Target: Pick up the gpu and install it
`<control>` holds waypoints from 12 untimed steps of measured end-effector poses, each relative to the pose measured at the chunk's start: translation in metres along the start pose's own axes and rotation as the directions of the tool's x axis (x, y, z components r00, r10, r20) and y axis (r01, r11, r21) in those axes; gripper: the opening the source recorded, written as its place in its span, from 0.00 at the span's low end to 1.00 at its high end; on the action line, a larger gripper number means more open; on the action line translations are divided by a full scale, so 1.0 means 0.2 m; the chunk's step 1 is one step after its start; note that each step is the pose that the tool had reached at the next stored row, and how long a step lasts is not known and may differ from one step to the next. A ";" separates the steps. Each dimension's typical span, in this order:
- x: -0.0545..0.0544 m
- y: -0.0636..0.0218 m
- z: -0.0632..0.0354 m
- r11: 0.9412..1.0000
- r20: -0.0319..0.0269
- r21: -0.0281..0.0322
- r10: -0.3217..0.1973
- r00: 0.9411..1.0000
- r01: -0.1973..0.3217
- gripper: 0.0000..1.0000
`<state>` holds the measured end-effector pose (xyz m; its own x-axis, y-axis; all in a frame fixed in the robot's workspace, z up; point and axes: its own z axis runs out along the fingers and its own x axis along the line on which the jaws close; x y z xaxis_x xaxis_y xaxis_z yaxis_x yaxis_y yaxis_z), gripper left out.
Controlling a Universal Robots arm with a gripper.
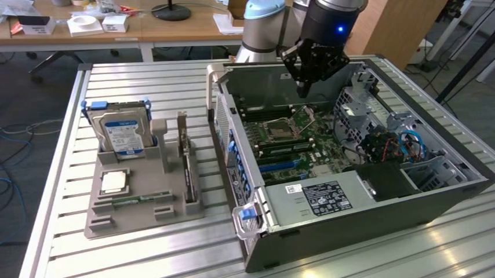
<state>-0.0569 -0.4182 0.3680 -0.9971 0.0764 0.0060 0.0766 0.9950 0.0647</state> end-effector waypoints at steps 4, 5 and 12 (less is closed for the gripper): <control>-0.01 -0.120 -0.007 1.000 -0.004 0.000 0.000 1.000 0.000 0.10; -0.01 -0.120 -0.007 1.000 -0.004 0.000 0.000 1.000 0.000 0.10; 0.10 -0.125 -0.004 1.000 -0.005 -0.002 0.000 1.000 0.000 0.10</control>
<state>-0.0779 -0.4416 0.3674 -0.9970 0.0763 0.0106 0.0768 0.9948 0.0665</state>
